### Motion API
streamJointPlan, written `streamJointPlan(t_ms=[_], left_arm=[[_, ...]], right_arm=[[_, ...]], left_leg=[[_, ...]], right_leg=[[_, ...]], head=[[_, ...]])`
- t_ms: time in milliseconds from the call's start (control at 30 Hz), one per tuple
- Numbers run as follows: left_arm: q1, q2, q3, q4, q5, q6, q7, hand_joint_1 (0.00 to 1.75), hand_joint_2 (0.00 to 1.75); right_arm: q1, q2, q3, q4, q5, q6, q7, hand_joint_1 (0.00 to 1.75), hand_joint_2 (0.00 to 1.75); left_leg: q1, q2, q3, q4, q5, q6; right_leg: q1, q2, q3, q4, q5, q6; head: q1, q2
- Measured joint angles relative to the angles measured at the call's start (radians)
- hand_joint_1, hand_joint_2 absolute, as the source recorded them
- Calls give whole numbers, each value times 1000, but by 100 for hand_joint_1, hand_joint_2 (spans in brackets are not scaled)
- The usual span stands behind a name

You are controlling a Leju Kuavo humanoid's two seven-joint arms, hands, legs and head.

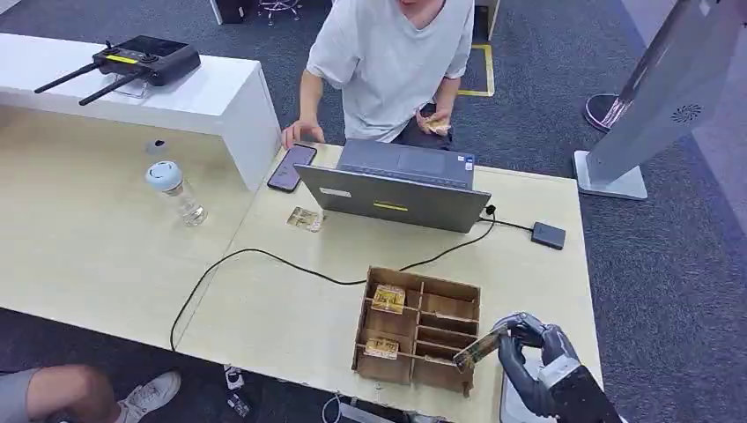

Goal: Pass the card to the sensor for recognition and then transmit it.

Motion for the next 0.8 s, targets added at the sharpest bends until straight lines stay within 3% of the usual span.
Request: streamJointPlan(t_ms=[467, 800], left_arm=[[0, 1, 0, 0, -1, 1, -2, 0, 0], [0, 1, 0, 0, 5, 2, -2, 0, 0]], right_arm=[[16, -80, -9, 39, -24, 39, 16, 175, 175], [39, -155, -7, 44, -2, 35, 65, 175, 175]], left_leg=[[0, 0, 0, 0, 0, 0], [0, 0, 0, 0, 0, 0]], right_leg=[[0, 0, 0, 0, 0, 0], [0, 0, 0, 0, 0, 0]], head=[[0, 0], [0, 0]])
